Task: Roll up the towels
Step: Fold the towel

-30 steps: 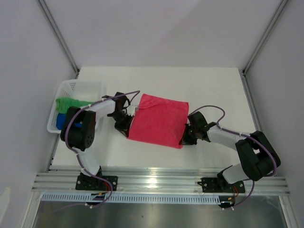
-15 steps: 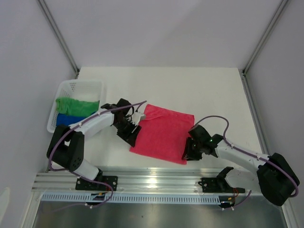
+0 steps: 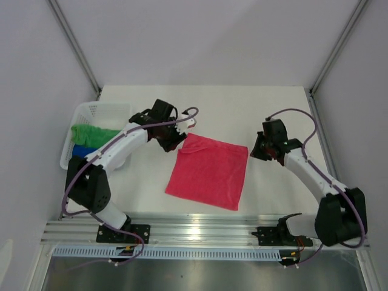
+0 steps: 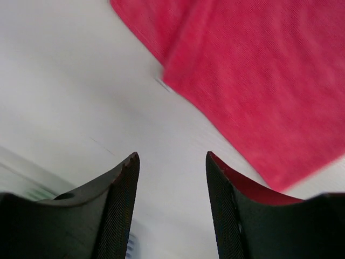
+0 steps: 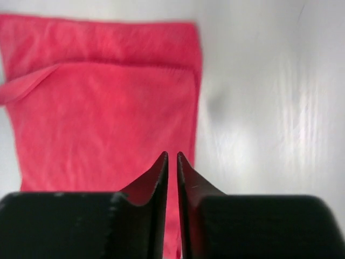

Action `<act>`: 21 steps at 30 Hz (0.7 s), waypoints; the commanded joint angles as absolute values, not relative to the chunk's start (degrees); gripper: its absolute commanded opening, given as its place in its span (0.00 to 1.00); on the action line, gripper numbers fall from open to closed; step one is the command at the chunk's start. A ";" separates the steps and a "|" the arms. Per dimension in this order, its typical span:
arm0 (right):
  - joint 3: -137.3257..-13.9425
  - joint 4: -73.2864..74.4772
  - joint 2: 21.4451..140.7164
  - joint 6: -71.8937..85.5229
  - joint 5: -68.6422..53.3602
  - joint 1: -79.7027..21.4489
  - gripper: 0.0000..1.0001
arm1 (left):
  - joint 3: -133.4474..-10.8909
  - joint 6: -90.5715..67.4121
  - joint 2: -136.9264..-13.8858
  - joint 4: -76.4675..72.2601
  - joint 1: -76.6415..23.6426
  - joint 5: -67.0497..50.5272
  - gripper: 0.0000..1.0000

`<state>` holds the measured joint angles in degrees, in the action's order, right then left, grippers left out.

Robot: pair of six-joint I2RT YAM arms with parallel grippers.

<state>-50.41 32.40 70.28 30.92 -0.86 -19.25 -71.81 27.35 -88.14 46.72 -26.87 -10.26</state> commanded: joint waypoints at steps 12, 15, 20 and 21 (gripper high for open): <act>-60.38 16.61 95.35 16.26 -4.31 -14.06 0.29 | -82.87 63.19 -107.92 42.01 -34.19 -5.46 0.65; -61.61 17.22 97.82 15.29 -4.31 -13.98 0.29 | -84.46 63.11 -110.74 42.54 -34.28 -4.05 0.65; -62.23 17.14 100.19 14.68 -4.57 -13.97 0.30 | -85.43 63.19 -114.69 42.54 -34.28 -2.20 0.65; -62.31 16.88 100.20 14.59 -4.92 -13.97 0.30 | -85.69 63.11 -115.31 42.45 -34.28 -1.59 0.63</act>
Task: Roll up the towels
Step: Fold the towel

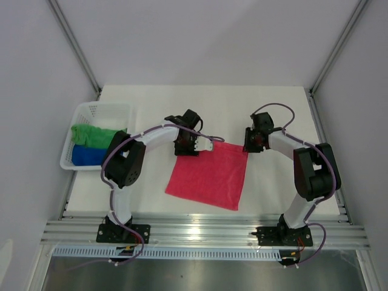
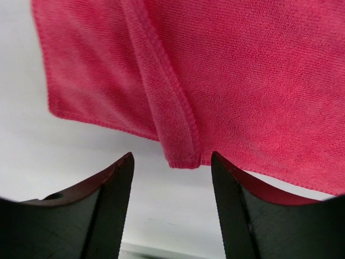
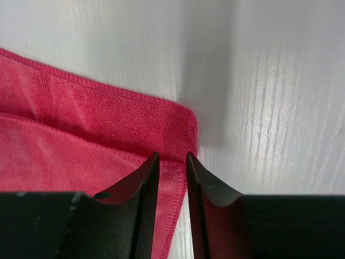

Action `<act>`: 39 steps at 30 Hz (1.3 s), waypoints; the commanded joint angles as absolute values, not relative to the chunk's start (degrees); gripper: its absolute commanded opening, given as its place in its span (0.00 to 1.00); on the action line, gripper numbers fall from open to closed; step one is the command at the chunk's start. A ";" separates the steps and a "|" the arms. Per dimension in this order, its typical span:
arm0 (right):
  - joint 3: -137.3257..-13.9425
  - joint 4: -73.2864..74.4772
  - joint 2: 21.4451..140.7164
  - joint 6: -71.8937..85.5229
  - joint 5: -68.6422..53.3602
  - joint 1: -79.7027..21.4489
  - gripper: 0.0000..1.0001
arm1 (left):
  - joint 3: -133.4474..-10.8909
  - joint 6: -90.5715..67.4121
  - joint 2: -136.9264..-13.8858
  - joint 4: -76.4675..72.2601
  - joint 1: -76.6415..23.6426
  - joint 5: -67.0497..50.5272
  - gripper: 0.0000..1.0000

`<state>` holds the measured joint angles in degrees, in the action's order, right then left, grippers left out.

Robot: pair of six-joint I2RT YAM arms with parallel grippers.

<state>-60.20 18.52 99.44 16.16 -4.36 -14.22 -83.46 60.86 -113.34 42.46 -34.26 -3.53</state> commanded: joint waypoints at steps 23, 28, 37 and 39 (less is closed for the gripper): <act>-59.59 16.08 97.21 10.99 -9.76 -14.59 0.36 | -92.54 55.73 -117.77 45.00 -32.96 -3.52 0.01; -59.59 16.17 97.38 9.58 -8.88 -15.91 0.38 | -93.43 52.83 -117.60 47.11 -31.47 -5.18 0.08; -60.21 17.66 100.46 9.23 -8.97 -16.96 0.34 | -94.39 48.16 -119.00 48.95 -29.44 -8.35 0.25; -60.29 17.93 100.81 9.32 -8.18 -16.88 0.34 | -95.09 47.99 -119.53 49.39 -29.44 -8.79 0.27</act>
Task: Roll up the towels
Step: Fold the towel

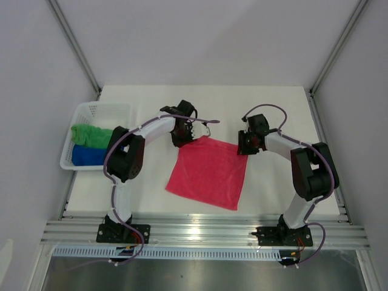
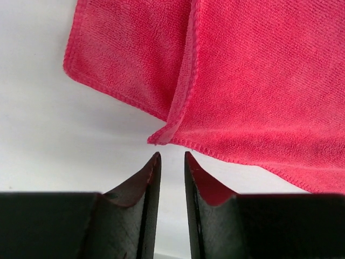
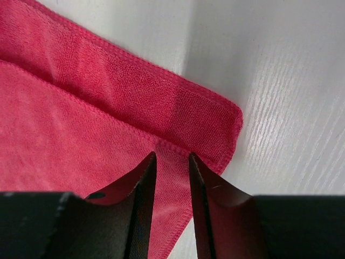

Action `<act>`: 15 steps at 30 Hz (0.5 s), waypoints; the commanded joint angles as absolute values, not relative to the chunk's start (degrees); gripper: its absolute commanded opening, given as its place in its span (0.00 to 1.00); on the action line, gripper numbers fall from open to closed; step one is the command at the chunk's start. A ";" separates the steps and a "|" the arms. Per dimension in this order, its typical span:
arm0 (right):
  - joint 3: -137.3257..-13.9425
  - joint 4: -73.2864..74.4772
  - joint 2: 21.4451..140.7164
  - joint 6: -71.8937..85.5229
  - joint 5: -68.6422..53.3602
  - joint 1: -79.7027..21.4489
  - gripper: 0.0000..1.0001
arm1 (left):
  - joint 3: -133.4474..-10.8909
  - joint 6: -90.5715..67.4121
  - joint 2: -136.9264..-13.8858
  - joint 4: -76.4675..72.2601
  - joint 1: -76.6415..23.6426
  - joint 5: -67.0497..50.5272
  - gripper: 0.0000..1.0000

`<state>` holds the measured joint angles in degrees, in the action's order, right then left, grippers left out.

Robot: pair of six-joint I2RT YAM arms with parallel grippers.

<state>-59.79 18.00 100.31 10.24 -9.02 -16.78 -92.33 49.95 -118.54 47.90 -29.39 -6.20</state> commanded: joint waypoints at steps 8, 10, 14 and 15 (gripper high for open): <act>-62.40 19.60 101.42 7.56 -5.89 -17.49 0.34 | -96.06 51.41 -117.77 50.02 -29.53 -10.99 0.55; -62.84 20.04 102.04 7.30 -5.36 -17.40 0.33 | -97.89 51.33 -118.73 49.04 -29.53 -9.67 0.55; -62.84 20.13 102.92 6.86 -5.89 -17.40 0.31 | -102.55 51.06 -122.95 52.46 -29.53 -9.31 0.54; -62.75 19.95 103.01 6.86 -6.06 -17.40 0.30 | -103.96 51.06 -124.44 53.43 -29.53 -9.66 0.53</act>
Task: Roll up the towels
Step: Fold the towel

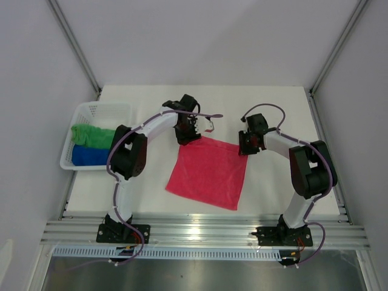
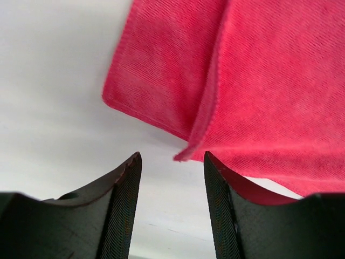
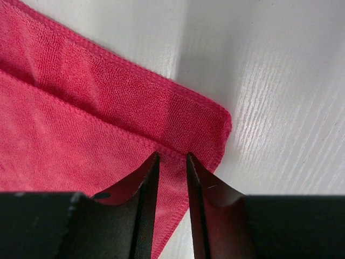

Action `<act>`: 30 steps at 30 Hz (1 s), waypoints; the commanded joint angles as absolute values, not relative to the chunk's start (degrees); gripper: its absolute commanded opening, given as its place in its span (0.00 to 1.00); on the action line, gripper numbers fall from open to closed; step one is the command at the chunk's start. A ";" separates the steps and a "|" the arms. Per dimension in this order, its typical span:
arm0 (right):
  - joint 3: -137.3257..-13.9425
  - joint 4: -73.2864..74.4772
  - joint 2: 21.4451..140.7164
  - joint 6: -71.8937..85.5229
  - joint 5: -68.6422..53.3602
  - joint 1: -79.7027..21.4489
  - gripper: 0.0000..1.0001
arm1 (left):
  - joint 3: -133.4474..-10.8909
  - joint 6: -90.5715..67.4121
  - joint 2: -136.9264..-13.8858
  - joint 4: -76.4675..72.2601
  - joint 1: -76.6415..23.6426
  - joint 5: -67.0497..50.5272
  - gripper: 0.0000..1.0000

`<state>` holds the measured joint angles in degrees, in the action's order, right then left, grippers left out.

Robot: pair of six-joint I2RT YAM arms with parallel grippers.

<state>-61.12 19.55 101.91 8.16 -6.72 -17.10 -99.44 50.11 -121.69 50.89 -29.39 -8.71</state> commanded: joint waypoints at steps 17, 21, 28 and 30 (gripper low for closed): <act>-62.40 19.42 102.92 7.21 -7.29 -17.49 0.05 | -108.19 51.94 -128.23 60.55 -29.79 -10.37 0.22; -62.49 19.77 102.48 7.03 -7.38 -17.40 0.00 | -108.02 51.86 -128.14 61.43 -29.79 -11.86 0.01; -62.58 20.74 101.16 6.59 -7.82 -17.40 0.00 | -106.53 46.85 -126.04 57.93 -29.44 -11.87 0.01; -62.49 21.00 100.38 6.68 -7.39 -17.40 0.00 | -105.74 44.84 -125.07 55.38 -29.09 -11.87 0.01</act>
<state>-61.23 19.53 102.21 7.44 -6.98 -17.15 -105.82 48.71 -128.05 58.70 -29.47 -10.28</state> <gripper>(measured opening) 0.009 0.011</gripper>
